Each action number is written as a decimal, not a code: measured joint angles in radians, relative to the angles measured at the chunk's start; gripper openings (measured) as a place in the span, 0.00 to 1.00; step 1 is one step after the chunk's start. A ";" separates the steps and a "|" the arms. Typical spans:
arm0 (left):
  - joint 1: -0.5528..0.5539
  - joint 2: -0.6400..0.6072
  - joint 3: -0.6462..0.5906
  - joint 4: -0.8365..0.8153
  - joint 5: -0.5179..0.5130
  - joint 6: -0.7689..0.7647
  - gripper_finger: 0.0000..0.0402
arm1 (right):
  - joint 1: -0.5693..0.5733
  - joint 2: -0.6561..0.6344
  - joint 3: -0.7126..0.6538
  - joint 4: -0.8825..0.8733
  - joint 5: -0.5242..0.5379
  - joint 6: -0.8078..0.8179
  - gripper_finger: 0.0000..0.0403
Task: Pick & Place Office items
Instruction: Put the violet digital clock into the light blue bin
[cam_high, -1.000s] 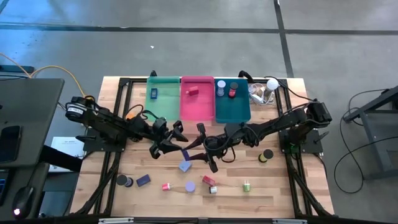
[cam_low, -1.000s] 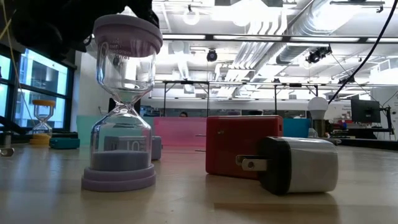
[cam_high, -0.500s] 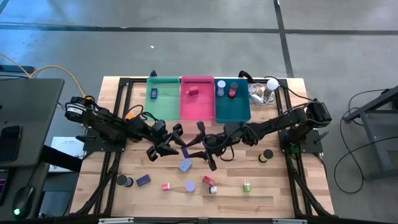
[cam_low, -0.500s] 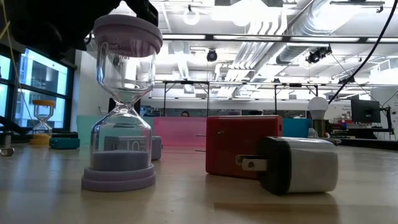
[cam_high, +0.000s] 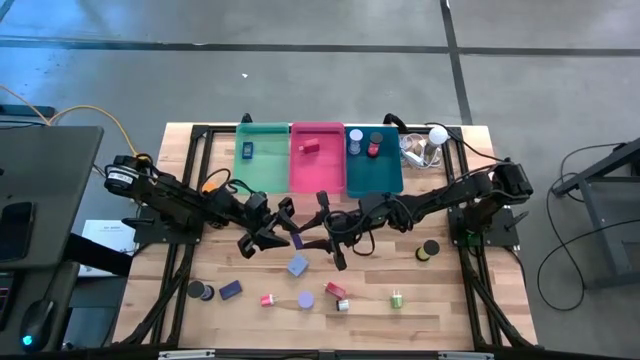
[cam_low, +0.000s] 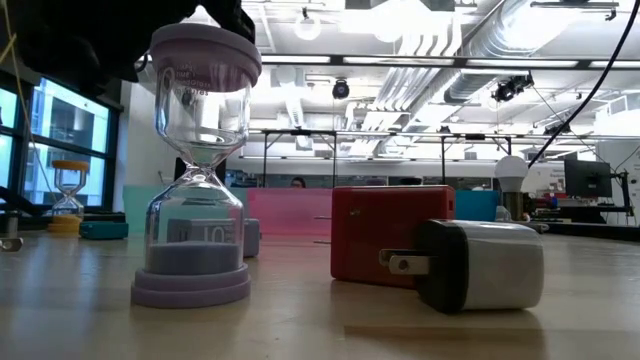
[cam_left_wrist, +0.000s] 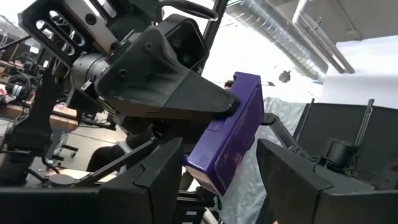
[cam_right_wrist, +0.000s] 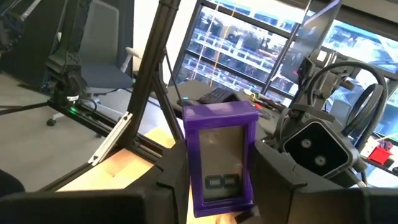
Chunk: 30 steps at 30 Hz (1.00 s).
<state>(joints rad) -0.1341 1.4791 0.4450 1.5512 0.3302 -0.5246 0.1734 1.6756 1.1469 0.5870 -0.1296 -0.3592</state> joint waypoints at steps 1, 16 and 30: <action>0.000 0.000 0.000 -0.002 0.000 0.001 0.50 | 0.000 0.000 0.000 -0.003 0.000 0.000 0.29; 0.001 0.001 0.000 -0.013 0.014 0.001 0.29 | -0.006 0.000 0.002 -0.027 -0.010 0.020 0.29; 0.000 0.000 -0.002 -0.009 0.035 -0.012 0.19 | 0.027 -0.001 0.000 -0.088 0.208 0.112 0.67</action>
<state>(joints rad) -0.1341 1.4792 0.4431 1.5421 0.3651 -0.5367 0.2002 1.6751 1.1469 0.4990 0.0788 -0.2469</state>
